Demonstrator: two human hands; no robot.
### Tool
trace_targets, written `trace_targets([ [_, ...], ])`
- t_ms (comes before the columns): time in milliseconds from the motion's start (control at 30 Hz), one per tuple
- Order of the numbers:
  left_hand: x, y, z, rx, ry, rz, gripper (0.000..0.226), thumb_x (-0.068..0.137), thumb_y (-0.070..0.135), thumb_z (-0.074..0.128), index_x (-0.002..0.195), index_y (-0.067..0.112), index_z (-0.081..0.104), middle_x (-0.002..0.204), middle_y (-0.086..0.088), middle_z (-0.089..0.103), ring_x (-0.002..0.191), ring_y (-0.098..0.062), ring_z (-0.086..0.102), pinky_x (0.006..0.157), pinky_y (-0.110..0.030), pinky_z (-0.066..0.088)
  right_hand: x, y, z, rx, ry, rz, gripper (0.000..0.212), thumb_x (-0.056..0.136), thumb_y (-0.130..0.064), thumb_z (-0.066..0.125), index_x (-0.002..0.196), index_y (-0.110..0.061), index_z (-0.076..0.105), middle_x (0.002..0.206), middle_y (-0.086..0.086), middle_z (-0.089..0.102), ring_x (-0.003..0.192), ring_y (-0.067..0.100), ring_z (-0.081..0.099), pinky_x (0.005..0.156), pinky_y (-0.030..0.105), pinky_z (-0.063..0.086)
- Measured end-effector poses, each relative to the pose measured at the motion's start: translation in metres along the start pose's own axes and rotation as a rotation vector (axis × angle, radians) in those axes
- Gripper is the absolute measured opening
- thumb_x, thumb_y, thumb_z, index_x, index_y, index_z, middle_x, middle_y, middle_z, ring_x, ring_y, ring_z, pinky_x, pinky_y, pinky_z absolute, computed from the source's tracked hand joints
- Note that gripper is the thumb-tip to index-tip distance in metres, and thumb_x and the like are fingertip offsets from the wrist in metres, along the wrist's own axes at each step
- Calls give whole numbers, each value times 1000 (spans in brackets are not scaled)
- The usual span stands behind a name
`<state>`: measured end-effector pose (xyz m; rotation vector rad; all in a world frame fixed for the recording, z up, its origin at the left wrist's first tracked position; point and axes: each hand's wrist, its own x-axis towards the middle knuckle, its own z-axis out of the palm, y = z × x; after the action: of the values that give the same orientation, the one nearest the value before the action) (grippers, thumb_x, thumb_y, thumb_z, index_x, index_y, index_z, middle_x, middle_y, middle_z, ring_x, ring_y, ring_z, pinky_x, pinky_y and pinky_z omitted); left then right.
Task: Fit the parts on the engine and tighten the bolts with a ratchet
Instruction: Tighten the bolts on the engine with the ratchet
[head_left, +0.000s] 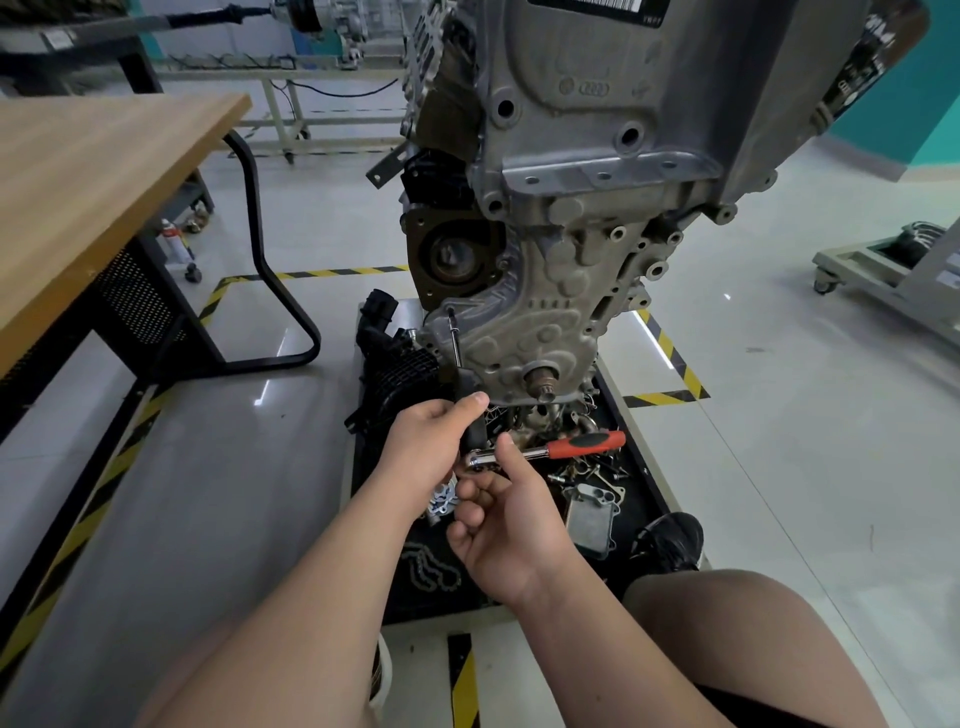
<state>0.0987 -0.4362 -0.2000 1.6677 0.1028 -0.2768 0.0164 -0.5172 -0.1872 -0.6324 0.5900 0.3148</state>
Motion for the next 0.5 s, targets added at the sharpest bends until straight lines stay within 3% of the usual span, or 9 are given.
trace_targets([
  [200,2,-1,-1,13,5,-14,58,53,68,67,71,14,56,67,-11,53,51,-20,51,49,-28,39,1,-1,-2,-3,-13,29,49,90,-55,56,75,-9,65,57,-1,52,39,10,40,42,20,39],
  [300,3,-1,-2,21,26,-58,51,56,72,64,59,21,59,57,-2,56,43,-14,50,48,-26,39,4,-5,-2,-92,-7,2,50,89,-57,56,80,-10,67,59,-1,55,41,11,44,44,21,42],
  [400,5,0,-1,-33,36,-151,49,75,68,58,63,21,67,46,7,48,38,-10,44,44,-23,34,7,-18,1,-243,21,-69,34,91,-48,61,83,-16,69,64,1,62,43,11,48,46,23,45],
  [500,11,2,-3,-263,83,-251,41,93,49,53,80,13,69,46,7,41,36,-9,36,35,-20,26,5,-32,1,-318,25,-107,15,94,-31,62,90,-17,63,64,-1,66,41,10,47,46,21,44],
])
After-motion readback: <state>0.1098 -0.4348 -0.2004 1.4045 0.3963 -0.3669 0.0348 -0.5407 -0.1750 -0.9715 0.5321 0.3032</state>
